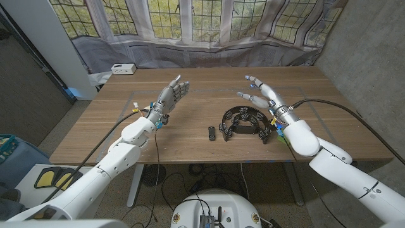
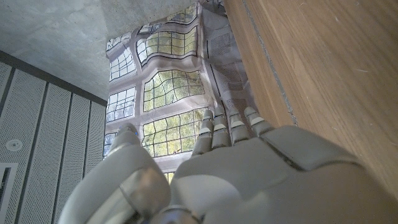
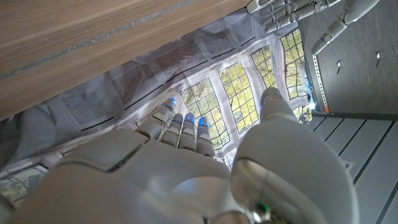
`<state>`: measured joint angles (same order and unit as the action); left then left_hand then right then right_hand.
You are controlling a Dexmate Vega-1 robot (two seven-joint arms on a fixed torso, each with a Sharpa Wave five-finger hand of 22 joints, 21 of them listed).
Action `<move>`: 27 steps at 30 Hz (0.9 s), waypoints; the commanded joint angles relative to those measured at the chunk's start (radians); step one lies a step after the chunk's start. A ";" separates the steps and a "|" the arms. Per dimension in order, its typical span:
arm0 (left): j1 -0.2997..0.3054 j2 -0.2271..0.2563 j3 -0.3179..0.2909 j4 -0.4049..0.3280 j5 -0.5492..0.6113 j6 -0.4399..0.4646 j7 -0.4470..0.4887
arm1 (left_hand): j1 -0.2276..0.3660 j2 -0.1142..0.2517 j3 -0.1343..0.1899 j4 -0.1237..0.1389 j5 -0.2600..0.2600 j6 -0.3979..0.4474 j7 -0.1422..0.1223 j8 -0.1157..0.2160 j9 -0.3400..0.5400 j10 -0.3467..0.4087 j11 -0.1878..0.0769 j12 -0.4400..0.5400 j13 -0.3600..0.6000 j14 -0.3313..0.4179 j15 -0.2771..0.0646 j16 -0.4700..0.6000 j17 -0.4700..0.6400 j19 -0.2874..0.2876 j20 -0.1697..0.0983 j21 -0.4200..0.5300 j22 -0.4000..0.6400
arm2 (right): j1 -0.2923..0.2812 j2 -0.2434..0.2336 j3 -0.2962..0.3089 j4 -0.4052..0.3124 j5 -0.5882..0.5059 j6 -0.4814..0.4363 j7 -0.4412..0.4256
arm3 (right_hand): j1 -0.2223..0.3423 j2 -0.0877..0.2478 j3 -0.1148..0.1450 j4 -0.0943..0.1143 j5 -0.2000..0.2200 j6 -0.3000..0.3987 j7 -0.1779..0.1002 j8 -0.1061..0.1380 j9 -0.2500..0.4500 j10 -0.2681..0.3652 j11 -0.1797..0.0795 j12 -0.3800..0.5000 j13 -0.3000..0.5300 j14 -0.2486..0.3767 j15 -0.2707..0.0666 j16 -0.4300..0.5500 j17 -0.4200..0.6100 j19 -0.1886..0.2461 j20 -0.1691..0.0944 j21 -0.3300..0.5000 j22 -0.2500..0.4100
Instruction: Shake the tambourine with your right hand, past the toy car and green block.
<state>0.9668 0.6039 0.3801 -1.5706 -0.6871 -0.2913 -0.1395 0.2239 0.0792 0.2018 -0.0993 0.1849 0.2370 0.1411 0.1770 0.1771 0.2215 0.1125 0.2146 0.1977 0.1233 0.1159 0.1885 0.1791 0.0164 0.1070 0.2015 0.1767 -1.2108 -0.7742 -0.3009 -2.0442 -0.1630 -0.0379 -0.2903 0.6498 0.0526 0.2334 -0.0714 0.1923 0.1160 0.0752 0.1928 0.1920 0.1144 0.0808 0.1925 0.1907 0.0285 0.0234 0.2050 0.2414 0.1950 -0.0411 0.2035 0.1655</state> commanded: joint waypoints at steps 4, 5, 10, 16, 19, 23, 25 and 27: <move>0.005 0.028 -0.016 -0.020 -0.019 -0.011 -0.033 | 0.006 0.004 0.004 -0.006 -0.002 0.008 0.002 0.008 0.003 0.005 0.001 0.000 0.002 0.001 -0.004 0.001 0.001 0.000 -0.005 0.001 0.003 | 0.032 0.101 0.022 0.152 0.352 0.267 0.023 | -0.016 0.001 -0.002 0.011 -0.005 -0.009 -0.003 0.000 0.001 0.005 0.005 0.005 0.002 0.005 0.007 0.002 -0.001 0.008 0.003 -0.003 0.003; 0.006 0.030 -0.015 -0.021 -0.013 -0.011 -0.029 | 0.006 0.004 0.004 -0.006 -0.002 0.008 0.002 0.008 0.003 0.005 0.001 0.000 0.002 0.001 -0.004 0.001 0.001 0.000 -0.005 0.001 0.003 | 0.040 0.106 0.020 0.170 0.369 0.282 0.033 | -0.018 0.001 -0.003 0.012 -0.005 -0.008 -0.004 0.000 0.001 0.005 0.005 0.005 0.002 0.003 0.008 0.002 -0.002 0.007 0.005 -0.004 0.003; 0.009 0.037 -0.016 -0.044 0.011 0.005 0.010 | 0.006 0.003 0.004 -0.007 -0.002 0.009 0.001 0.009 0.003 0.004 0.003 0.000 0.002 0.002 -0.005 0.001 0.001 0.000 -0.005 0.001 0.003 | 0.096 0.138 0.003 0.271 0.474 0.376 0.119 | -0.027 0.005 -0.005 0.015 -0.006 -0.006 -0.008 0.001 0.001 0.008 0.003 0.006 0.001 0.003 0.008 0.002 -0.002 0.005 0.006 -0.006 0.003; 0.011 0.042 -0.018 -0.061 0.023 0.013 0.030 | 0.006 0.003 0.004 -0.007 -0.002 0.010 -0.001 0.010 0.003 0.005 0.000 0.000 0.002 0.002 -0.004 0.001 0.001 -0.001 -0.006 0.000 0.003 | 0.144 0.166 -0.013 0.350 0.558 0.420 0.182 | -0.048 0.008 -0.011 0.022 -0.009 0.028 -0.020 0.013 -0.001 0.008 0.003 0.006 0.001 0.000 0.009 0.002 -0.003 0.002 0.006 -0.009 0.004; 0.013 0.029 -0.016 -0.049 0.011 0.011 0.029 | 0.006 0.003 0.004 -0.007 -0.002 0.009 -0.001 0.010 0.003 0.005 0.000 0.000 0.002 0.002 -0.004 0.001 0.001 -0.001 -0.006 0.000 0.003 | 0.169 0.190 -0.019 0.409 0.651 0.447 0.251 | -0.052 0.008 -0.012 0.022 -0.009 0.029 -0.023 0.013 -0.001 0.005 0.001 0.004 0.001 0.001 0.007 0.003 -0.004 0.004 0.006 -0.008 0.004; 0.008 0.022 -0.012 -0.035 0.011 0.010 0.028 | 0.006 0.003 0.004 -0.007 -0.002 0.010 -0.002 0.010 0.003 0.005 0.000 0.000 0.002 0.002 -0.004 0.001 0.001 -0.001 -0.006 0.000 0.003 | 0.188 0.207 -0.021 0.459 0.726 0.464 0.305 | -0.058 0.010 -0.014 0.023 -0.010 0.010 -0.023 0.004 -0.002 -0.003 0.000 0.001 0.000 0.000 0.007 0.003 -0.005 0.005 0.004 -0.008 0.004; 0.004 0.017 -0.010 -0.029 0.011 0.006 0.027 | 0.006 0.003 0.004 -0.007 -0.002 0.009 -0.002 0.010 0.003 0.004 -0.001 0.000 0.002 0.001 -0.004 0.001 0.001 -0.001 -0.006 0.000 0.003 | 0.195 0.208 -0.022 0.474 0.749 0.465 0.324 | -0.065 0.011 -0.017 0.025 -0.010 -0.003 -0.018 -0.002 -0.003 -0.005 0.000 0.001 0.000 -0.001 0.008 0.003 -0.006 0.007 0.004 -0.008 0.004; -0.001 0.014 -0.008 -0.024 0.013 0.005 0.025 | 0.006 0.003 0.004 -0.008 -0.002 0.006 -0.004 0.009 0.003 0.003 -0.001 -0.001 0.002 0.001 -0.004 0.000 0.001 -0.001 -0.006 0.000 0.003 | 0.201 0.212 -0.023 0.486 0.772 0.466 0.341 | -0.070 0.010 -0.019 0.026 -0.011 -0.009 -0.016 -0.004 -0.003 -0.008 0.001 0.000 0.000 -0.002 0.009 0.003 -0.006 0.007 0.005 -0.009 0.004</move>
<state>0.9760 0.6334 0.3648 -1.6145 -0.6768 -0.2845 -0.1208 0.2239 0.0791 0.2052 -0.1027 0.1849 0.2375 0.1407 0.1817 0.1766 0.2215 0.1125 0.2147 0.1976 0.1232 0.1159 0.1885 0.1766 0.0127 0.1034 0.2015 0.1769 -1.0681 -0.6047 -0.3113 -1.6848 0.4390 0.3718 -0.0731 0.5926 0.0655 0.2154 -0.0535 0.1848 0.1154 0.0572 0.1919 0.1865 0.1141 0.0804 0.1924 0.1908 0.0285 0.0233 0.2050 0.2338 0.1949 -0.0411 0.1959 0.1655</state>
